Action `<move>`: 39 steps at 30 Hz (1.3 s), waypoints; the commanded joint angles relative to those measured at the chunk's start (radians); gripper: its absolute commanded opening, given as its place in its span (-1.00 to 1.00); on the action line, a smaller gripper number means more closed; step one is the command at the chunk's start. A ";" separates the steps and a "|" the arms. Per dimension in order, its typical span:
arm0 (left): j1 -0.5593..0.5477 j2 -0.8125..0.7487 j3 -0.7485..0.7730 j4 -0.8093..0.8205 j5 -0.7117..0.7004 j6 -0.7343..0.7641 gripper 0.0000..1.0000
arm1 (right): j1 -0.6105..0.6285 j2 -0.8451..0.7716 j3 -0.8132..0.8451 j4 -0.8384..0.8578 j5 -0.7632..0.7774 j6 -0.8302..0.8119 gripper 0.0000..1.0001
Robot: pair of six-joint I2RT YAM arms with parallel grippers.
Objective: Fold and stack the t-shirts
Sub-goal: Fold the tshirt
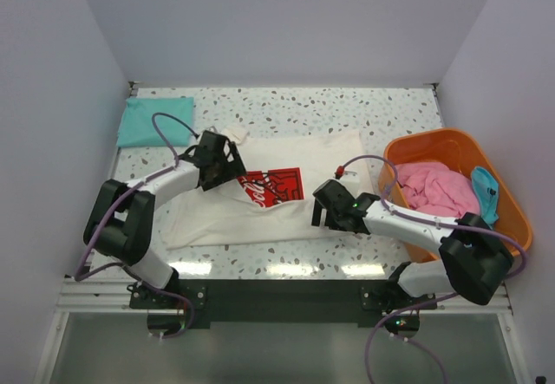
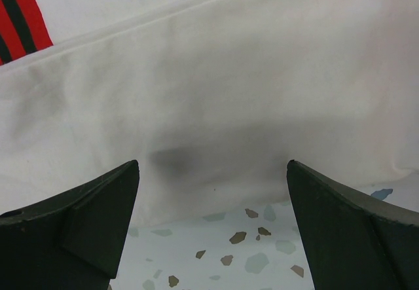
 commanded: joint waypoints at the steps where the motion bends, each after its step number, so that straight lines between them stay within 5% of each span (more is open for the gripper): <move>1: -0.004 0.038 0.063 0.059 -0.010 0.041 1.00 | 0.002 0.003 0.015 0.006 0.033 0.031 0.97; 12: -0.008 0.127 0.178 0.076 0.039 0.013 1.00 | 0.002 0.034 0.026 0.007 0.038 0.028 0.97; 27: -0.010 0.334 0.534 -0.030 -0.018 0.102 1.00 | 0.002 0.066 0.030 0.015 0.027 0.018 0.97; 39: -0.013 -0.160 0.050 -0.062 -0.085 0.098 1.00 | 0.002 0.089 0.030 0.010 0.015 -0.009 0.97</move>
